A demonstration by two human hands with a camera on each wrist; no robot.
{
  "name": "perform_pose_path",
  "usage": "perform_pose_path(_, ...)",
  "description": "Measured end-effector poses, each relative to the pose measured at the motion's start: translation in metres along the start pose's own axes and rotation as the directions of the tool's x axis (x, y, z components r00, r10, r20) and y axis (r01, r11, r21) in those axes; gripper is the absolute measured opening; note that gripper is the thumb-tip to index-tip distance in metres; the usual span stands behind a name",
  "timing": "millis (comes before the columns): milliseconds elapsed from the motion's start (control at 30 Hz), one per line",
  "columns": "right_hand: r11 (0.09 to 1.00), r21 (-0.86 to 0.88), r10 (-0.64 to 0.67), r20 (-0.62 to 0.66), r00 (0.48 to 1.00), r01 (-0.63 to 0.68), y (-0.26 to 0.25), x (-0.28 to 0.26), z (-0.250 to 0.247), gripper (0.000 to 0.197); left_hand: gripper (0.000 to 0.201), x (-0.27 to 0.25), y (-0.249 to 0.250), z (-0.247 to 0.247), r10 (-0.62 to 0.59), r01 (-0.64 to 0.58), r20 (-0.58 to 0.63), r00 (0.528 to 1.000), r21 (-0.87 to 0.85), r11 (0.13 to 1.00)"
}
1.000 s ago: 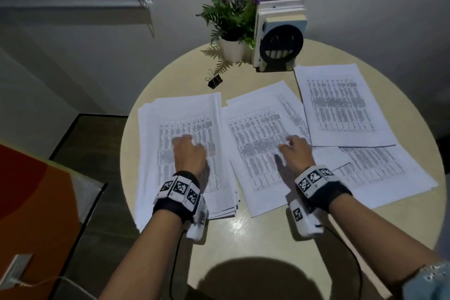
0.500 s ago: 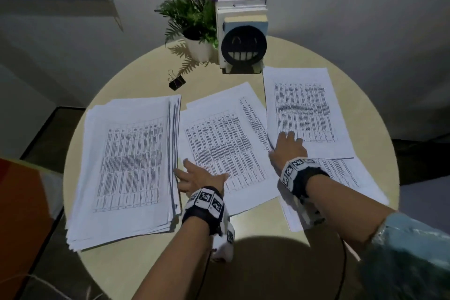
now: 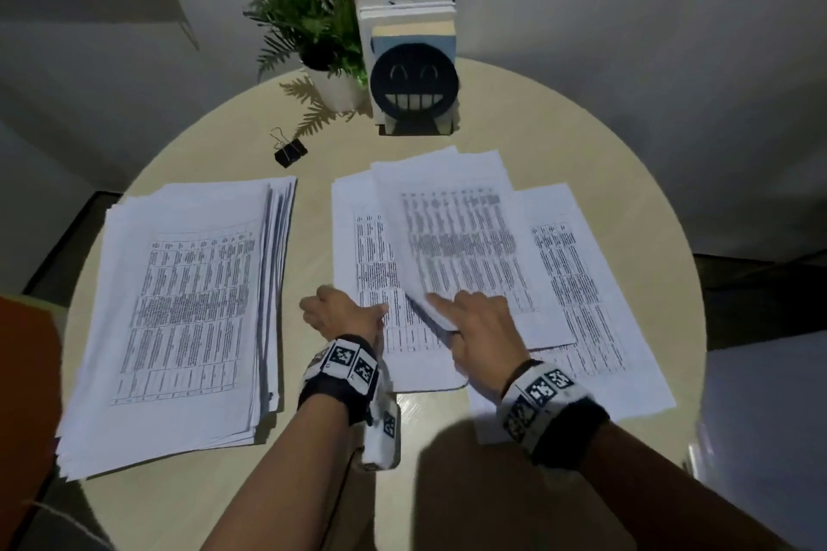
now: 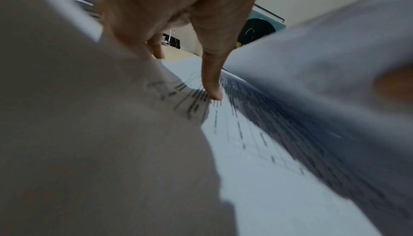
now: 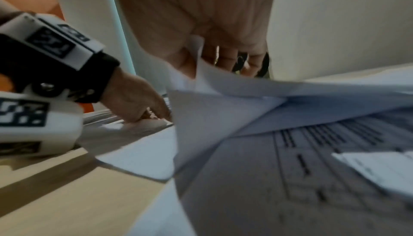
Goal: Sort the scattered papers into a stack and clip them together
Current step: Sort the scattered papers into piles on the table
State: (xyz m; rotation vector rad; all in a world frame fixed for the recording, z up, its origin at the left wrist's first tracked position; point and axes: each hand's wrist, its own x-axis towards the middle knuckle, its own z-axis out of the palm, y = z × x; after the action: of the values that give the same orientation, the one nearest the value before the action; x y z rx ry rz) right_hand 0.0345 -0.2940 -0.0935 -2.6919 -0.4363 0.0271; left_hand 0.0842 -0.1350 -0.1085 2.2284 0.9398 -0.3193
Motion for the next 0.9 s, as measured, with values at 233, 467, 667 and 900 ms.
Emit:
perform_pose_path(233,0.782,0.493,0.012,0.6,0.8,-0.382,0.002,-0.004,-0.005,0.059,0.061,0.0,0.011,0.002,-0.081,0.087,0.078,0.994,-0.073,0.994)
perform_pose_path(467,0.541,0.244,0.799,0.148,0.583,-0.805,0.088,0.016,-0.034,0.052,0.071,-0.009,0.014,0.004,-0.085,0.091,0.173,0.981,-0.033,0.995)
perform_pose_path(667,0.657,0.339,0.536,0.417,0.734,-0.673,0.052,0.018,-0.019,0.028,0.035,-0.021,0.025,0.014,0.047,-0.023,0.274,0.961,-0.088,0.996)
perform_pose_path(900,0.412,0.008,0.91,0.046,0.412,-0.911,0.106,-0.024,-0.045,0.083,0.035,-0.018,0.01,-0.014,0.164,-0.14,0.204,0.965,-0.128,0.982)
